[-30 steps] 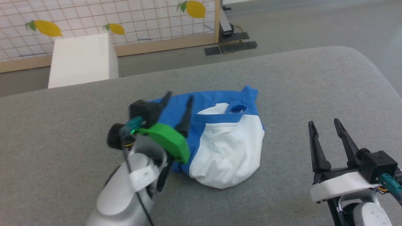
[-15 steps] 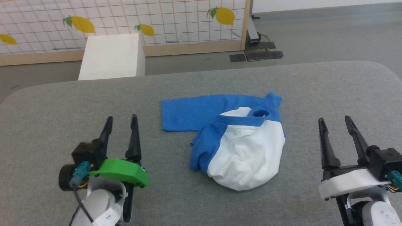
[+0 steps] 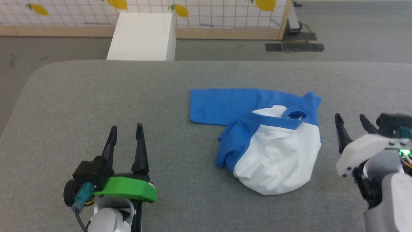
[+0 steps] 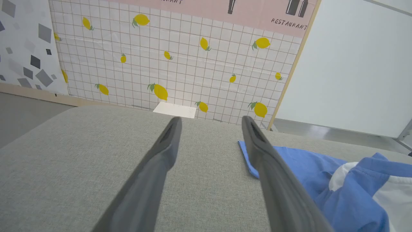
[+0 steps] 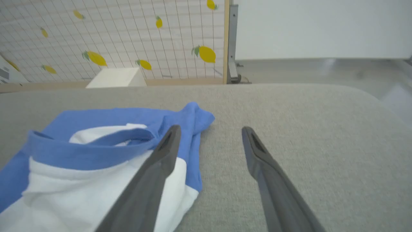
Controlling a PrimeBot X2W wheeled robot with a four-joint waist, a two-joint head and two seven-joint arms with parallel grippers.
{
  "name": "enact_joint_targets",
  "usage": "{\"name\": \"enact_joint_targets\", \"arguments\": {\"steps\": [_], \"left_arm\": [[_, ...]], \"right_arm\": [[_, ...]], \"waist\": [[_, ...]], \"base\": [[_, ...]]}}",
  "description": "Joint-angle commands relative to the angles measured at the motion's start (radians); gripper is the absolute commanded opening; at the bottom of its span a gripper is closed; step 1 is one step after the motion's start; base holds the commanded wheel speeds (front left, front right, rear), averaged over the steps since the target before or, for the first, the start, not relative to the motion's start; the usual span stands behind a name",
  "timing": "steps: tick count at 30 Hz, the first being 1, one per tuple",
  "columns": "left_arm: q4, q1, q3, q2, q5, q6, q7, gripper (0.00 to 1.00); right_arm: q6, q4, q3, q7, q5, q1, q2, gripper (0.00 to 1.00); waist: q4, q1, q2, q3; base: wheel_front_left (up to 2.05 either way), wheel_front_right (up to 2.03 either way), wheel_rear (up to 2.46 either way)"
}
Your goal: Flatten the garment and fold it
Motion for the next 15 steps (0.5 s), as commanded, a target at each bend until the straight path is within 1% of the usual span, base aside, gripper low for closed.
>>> {"name": "enact_joint_targets", "arguments": {"steps": [1, 3, 9, 14, 15], "left_arm": [[-0.008, -0.016, 0.006, -0.009, 0.009, -0.008, -0.004, 1.0], [-0.011, -0.029, 0.011, -0.016, 0.009, -0.019, -0.004, 1.0], [-0.017, -0.059, 0.013, -0.024, 0.006, -0.037, -0.004, 1.0], [-0.012, -0.079, -0.005, -0.024, -0.018, -0.03, -0.004, 1.0], [-0.01, -0.082, -0.008, -0.025, -0.02, -0.029, -0.004, 1.0]], "right_arm": [[-0.002, 0.041, -0.019, 0.057, -0.007, -0.051, 0.0, 1.0], [-0.002, 0.097, -0.039, 0.143, -0.032, -0.106, -0.001, 1.0], [-0.002, 0.239, -0.086, 0.319, -0.068, -0.243, -0.018, 1.0], [-0.002, 0.329, -0.068, 0.439, -0.067, -0.288, -0.04, 1.0], [-0.002, 0.345, -0.057, 0.468, -0.058, -0.291, -0.044, 0.58]], "waist": [[0.058, 0.0, 0.0, 0.062], [0.075, 0.0, 0.0, 0.085], [0.109, 0.0, 0.0, 0.142], [0.122, 0.0, 0.0, 0.166], [0.122, 0.0, 0.0, 0.168]], "base": [[0.0, 0.0, 0.0], [0.0, 0.0, 0.0], [0.0, 0.0, 0.0], [0.0, 0.0, 0.0], [0.0, 0.0, 0.0]]}}
